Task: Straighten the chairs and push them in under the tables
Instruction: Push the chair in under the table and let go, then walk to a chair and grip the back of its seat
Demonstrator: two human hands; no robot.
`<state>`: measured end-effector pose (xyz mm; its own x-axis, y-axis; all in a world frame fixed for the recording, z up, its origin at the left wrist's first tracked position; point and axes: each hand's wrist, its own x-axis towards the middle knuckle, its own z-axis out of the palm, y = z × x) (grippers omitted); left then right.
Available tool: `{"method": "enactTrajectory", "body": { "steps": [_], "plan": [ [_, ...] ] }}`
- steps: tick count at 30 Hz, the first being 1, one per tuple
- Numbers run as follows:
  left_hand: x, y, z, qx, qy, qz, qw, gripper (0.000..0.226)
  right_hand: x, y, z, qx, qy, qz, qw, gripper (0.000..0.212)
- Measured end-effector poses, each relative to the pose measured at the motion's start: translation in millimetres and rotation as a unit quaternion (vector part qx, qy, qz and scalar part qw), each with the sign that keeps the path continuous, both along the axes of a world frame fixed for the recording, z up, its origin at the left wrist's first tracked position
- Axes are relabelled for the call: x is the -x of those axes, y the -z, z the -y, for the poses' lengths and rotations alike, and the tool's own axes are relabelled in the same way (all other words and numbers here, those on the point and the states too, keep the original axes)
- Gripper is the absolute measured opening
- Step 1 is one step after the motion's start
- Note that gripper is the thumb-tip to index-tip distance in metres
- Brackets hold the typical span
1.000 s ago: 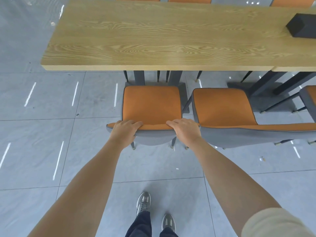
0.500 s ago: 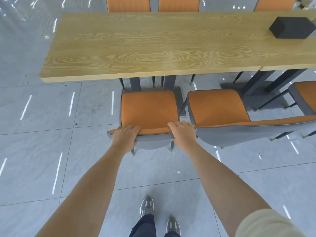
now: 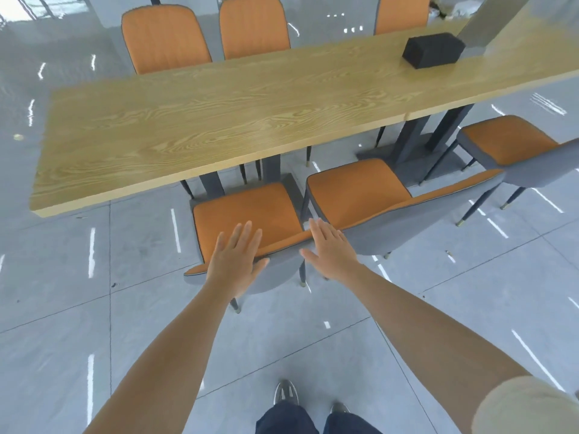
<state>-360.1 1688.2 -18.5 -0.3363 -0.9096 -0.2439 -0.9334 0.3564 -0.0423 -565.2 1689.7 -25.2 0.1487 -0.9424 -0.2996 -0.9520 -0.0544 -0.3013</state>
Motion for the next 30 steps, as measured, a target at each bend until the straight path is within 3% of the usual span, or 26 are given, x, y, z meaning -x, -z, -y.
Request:
{"method": "enactTrajectory", "body": {
  "steps": [10, 14, 15, 19, 30],
  "plan": [
    [75.8, -11.5, 17.4, 0.015, 0.111, -0.041, 0.993, 0.062, 66.5, -29.1, -47.1, 0.0, 0.17, -0.043, 0.984, 0.073],
    [116.3, -18.2, 28.6, 0.037, 0.166, -0.055, 0.984, 0.11, 95.3, -43.1, -62.2, 0.023, 0.24, -0.042, 0.97, 0.074],
    [128.5, -21.3, 32.1, 0.039, 0.175, -0.061, 0.982, 0.113, 103.6, -46.1, -66.0, 0.027, 0.256, -0.044, 0.965, 0.075],
    [178.9, -34.2, 37.7, 0.078, 0.209, -0.081, 0.971, 0.087, 141.5, -57.4, -81.7, 0.036, 0.308, -0.053, 0.949, 0.075],
    [350.9, -50.9, 31.9, 0.085, 0.285, -0.093, 0.95, 0.084, 290.7, -68.4, -92.9, 0.064, 0.352, -0.053, 0.932, 0.075]
  ]
}}
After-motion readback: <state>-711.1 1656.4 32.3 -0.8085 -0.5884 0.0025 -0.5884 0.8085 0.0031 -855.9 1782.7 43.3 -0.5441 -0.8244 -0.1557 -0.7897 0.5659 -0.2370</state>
